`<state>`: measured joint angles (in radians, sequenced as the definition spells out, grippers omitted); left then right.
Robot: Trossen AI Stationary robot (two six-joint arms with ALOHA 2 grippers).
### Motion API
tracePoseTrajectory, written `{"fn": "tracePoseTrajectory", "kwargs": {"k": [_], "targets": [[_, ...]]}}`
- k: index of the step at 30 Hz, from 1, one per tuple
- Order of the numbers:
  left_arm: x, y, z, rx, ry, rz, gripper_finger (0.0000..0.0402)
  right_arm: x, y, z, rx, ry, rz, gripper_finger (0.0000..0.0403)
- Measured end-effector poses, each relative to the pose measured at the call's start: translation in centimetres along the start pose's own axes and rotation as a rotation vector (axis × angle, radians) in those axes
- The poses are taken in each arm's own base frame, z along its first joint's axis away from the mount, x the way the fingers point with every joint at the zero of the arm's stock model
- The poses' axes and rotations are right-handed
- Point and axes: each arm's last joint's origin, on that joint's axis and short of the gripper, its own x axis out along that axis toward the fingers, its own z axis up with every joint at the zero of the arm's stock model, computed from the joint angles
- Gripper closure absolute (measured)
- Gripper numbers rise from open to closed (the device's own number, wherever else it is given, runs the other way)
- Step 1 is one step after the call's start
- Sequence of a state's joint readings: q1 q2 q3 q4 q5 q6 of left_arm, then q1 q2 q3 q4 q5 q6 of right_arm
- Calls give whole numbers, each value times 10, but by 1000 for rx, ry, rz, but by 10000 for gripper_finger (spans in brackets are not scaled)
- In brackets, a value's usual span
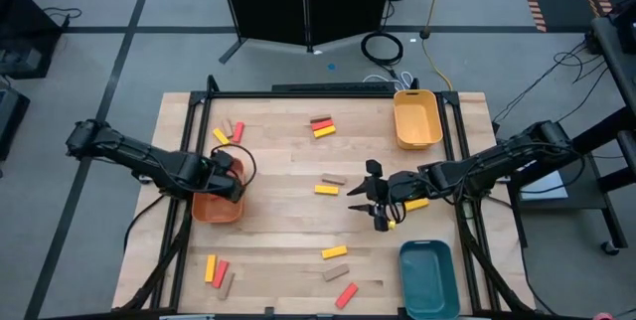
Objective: Sort blocks
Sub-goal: Put the orange block into the orange bin
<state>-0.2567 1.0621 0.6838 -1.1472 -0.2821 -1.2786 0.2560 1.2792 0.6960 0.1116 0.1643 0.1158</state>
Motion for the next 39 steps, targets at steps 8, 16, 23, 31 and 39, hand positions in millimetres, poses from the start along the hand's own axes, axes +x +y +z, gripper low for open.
{"fn": "tracePoseTrajectory", "kwargs": {"k": [8,16,23,31,39], "targets": [[11,1,-3,-25,-9,-3,310,29,-10,5,48,-183,-207,243],[11,0,-3,-21,-4,-13,301,63,-25,-7,85,-255,-255,243],[11,0,-3,-19,-8,-9,262,67,-30,-10,90,-246,-265,248],[9,0,-2,44,-17,-8,217,68,-29,-11,81,-224,-217,367],[-20,-3,10,48,-85,-6,196,68,-28,-13,62,-203,-196,401]]}}
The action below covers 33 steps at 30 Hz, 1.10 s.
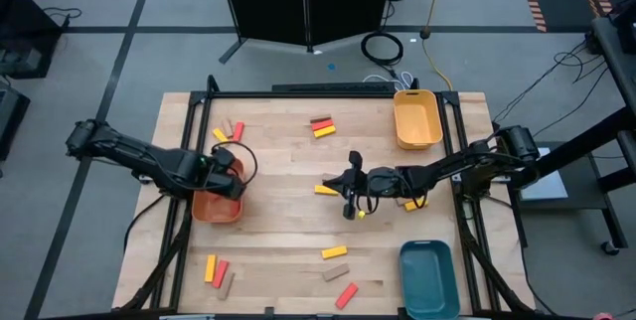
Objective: Sort blocks
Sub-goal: Put the orange block into the orange bin
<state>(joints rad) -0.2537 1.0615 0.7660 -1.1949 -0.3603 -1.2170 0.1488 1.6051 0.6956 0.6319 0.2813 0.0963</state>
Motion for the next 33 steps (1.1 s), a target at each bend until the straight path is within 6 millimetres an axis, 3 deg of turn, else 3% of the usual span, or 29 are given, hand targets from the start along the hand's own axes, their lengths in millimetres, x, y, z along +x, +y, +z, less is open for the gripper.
{"fn": "tracePoseTrajectory", "kwargs": {"k": [7,14,18,25,33], "targets": [[-29,3,25,-2,-94,22,196,0,-1,0,1,2,-5,402],[-38,14,54,18,-103,31,195,0,-2,-2,-1,24,-7,403],[-31,26,70,14,-94,75,195,0,-2,-2,2,24,-7,403],[-12,47,111,-28,-108,-44,195,0,-2,-5,3,48,-10,403],[29,84,146,-99,19,-14,195,0,-2,-8,-9,87,-14,403]]}}
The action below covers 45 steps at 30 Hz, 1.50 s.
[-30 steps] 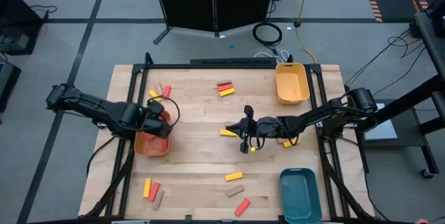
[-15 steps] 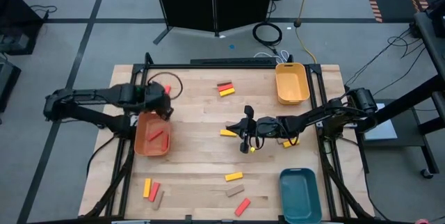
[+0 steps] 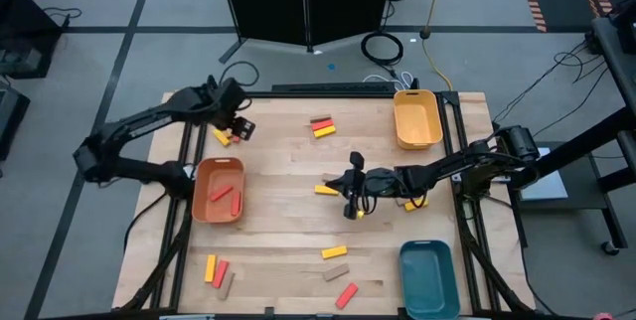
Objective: Sort blocks
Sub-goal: Put the orange block into the orange bin
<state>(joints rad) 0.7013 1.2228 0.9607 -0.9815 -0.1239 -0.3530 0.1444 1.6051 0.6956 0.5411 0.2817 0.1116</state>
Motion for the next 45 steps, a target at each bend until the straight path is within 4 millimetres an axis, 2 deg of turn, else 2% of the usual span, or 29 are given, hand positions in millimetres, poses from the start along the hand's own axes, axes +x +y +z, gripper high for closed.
{"fn": "tracePoseTrajectory", "kwargs": {"k": [8,13,23,39,45], "targets": [[51,13,23,10,132,26,195,0,0,-3,-10,27,-3,403],[73,19,31,19,167,16,195,0,-1,-5,-17,47,-6,403],[89,37,35,-24,211,8,195,0,-1,-7,-24,70,-9,403],[127,35,36,8,301,13,195,0,-1,-7,-37,72,-9,403],[132,35,35,30,316,12,195,0,-1,-7,-40,73,-9,403]]}}
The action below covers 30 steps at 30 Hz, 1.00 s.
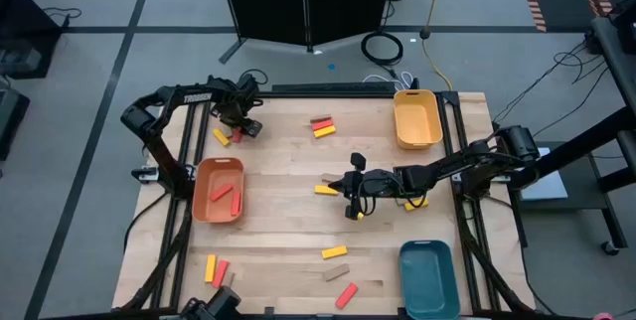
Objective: Sort blocks
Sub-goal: Put the orange block into the orange bin
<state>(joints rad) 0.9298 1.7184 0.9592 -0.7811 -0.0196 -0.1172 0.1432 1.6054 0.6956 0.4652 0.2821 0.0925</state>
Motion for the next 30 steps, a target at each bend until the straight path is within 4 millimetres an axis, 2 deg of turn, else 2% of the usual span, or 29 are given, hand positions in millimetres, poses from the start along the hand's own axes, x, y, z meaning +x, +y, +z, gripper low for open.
{"fn": "tracePoseTrajectory", "kwargs": {"k": [4,14,22,26,30], "targets": [[0,0,0,5,-2,-4,210,0,0,0,0,0,0,403],[0,0,3,28,-29,-5,311,0,0,0,-1,0,0,403],[-4,-15,1,101,-42,-70,316,0,0,0,0,0,0,403],[-23,-29,-5,150,-106,-127,316,0,0,0,0,-2,-5,403],[-54,-43,-17,209,-214,-185,316,1,-3,0,3,-2,-12,403]]}}
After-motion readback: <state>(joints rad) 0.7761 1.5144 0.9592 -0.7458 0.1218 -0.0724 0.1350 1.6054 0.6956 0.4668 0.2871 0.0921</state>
